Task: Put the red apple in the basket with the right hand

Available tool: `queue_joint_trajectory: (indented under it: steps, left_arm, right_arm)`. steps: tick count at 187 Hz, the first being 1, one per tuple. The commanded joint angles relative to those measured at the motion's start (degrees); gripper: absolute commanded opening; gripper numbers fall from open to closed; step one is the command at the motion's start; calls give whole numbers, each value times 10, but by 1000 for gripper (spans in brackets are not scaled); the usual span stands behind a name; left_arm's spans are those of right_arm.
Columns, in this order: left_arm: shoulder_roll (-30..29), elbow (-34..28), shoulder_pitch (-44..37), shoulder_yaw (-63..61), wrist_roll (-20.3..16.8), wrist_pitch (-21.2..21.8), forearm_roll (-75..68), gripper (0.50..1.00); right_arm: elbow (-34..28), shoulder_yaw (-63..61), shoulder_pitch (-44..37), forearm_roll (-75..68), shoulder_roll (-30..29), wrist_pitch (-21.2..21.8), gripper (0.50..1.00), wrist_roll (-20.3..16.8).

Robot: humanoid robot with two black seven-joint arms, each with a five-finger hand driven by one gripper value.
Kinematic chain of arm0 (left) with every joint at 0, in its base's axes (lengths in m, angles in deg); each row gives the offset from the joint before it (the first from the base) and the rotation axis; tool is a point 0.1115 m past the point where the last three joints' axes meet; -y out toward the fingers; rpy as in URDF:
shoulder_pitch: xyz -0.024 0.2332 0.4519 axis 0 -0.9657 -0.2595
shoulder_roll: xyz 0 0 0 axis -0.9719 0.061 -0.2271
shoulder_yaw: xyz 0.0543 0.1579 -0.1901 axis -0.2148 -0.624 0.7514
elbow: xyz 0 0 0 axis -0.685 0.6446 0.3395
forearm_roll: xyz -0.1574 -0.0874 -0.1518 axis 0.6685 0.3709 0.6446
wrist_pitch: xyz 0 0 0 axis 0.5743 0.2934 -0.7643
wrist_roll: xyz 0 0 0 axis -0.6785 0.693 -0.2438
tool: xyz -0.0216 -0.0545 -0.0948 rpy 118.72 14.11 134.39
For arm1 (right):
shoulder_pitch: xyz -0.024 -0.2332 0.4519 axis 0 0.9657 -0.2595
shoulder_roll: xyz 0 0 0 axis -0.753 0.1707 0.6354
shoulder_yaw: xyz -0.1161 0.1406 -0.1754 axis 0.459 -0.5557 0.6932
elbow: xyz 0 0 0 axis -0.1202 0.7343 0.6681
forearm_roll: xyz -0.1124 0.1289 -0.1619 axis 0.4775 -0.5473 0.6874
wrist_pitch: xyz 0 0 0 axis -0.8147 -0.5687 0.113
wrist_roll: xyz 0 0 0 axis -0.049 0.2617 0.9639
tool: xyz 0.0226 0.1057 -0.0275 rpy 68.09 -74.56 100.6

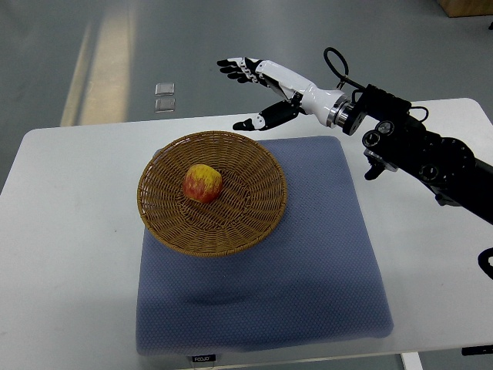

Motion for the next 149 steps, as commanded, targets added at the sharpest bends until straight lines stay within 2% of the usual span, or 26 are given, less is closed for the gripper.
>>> queue_joint_trajectory:
  steps: [1, 32, 58, 59, 65, 75, 76, 80, 94, 95, 107, 141, 149]
  left_arm:
    - [0, 0, 0, 0, 0, 0, 0, 1000]
    - [0, 0, 0, 1, 0, 0, 0, 1000]
    - [0, -1, 0, 0, 0, 0, 0, 1000]
    - [0, 0, 0, 0, 0, 0, 0, 1000]
    - [0, 0, 0, 0, 0, 0, 0, 1000]
    - [0, 0, 0, 0, 0, 0, 0, 1000]
    - [0, 0, 0, 0, 0, 0, 0, 1000]
    - [0, -1, 0, 0, 0, 0, 0, 1000]
    - [0, 0, 0, 0, 0, 0, 0, 1000]
    - [0, 0, 0, 0, 0, 1, 0, 1000]
    - [0, 0, 0, 0, 0, 0, 0, 1000]
    - [0, 0, 0, 0, 0, 0, 0, 1000]
    - [0, 0, 0, 0, 0, 0, 0, 1000]
  right_arm:
    - [23, -3, 0, -99, 7, 0, 919, 0]
    - [74, -26, 1, -226, 7, 0, 919, -1]
    - [88, -41, 2, -298, 5, 0, 919, -1]
    - [98, -44, 3, -342, 5, -1, 919, -2]
    - [105, -44, 4, -372, 5, -5, 919, -2]
    - [105, -44, 4, -372, 5, -5, 919, -2]
    - [115, -42, 8, -417, 3, -9, 917, -6]
    - [119, -43, 10, -435, 2, -10, 917, -13]
    - [124, -43, 11, -450, 0, -11, 917, -22]
    - [135, -42, 12, -497, -1, -13, 917, -45]
    - [148, -41, 17, -561, -2, -29, 917, -65]
    - [158, -41, 30, -639, -2, -29, 919, -76]
    - [159, -43, 39, -670, -2, -12, 919, -78]
